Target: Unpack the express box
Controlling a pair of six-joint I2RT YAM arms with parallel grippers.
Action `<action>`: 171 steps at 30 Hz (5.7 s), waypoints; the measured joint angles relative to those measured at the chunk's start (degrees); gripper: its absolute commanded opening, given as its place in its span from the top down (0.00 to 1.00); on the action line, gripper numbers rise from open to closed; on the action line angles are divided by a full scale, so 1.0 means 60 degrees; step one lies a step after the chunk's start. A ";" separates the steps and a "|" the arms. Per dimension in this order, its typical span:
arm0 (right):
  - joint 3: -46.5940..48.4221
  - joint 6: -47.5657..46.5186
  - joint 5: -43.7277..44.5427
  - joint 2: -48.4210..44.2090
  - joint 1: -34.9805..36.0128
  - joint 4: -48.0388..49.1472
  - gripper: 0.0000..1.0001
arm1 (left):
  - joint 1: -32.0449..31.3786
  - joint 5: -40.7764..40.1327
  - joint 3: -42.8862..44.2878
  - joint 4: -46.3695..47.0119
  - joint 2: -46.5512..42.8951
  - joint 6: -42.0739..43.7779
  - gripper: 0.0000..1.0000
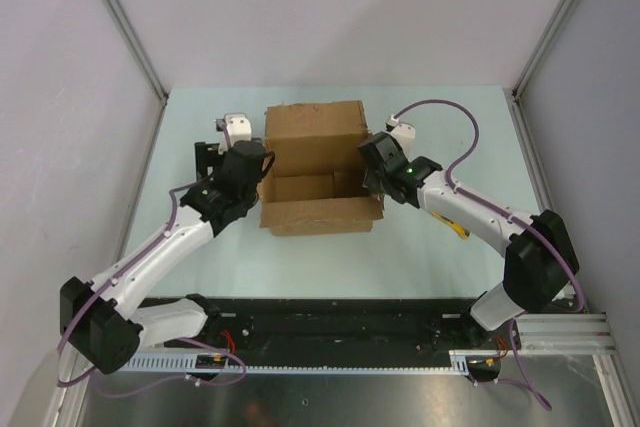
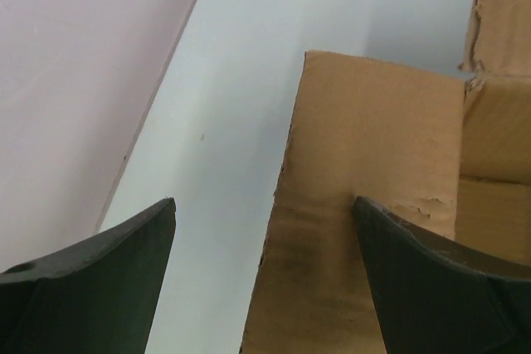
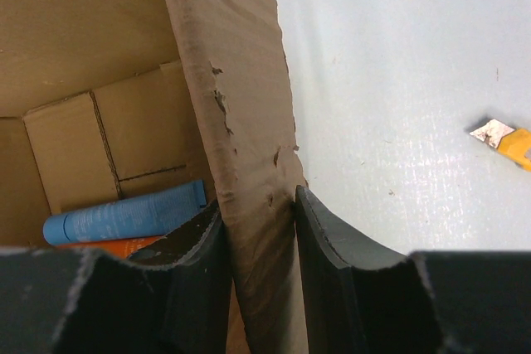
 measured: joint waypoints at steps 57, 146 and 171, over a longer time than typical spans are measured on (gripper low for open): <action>-0.0044 -0.0069 -0.0157 -0.0022 -0.0127 0.0087 0.64 | 0.1213 0.6787 -0.0047 0.1916 -0.0900 -0.1410 0.34; -0.0288 -0.6419 -0.0962 0.0189 0.3235 0.1180 0.53 | 0.0838 1.0331 -0.1443 0.4492 0.0554 0.3348 1.00; -0.1639 -0.6426 0.0102 0.0630 0.3442 0.3107 0.51 | 0.0838 1.1183 -0.3821 0.7107 -0.1585 0.3971 1.00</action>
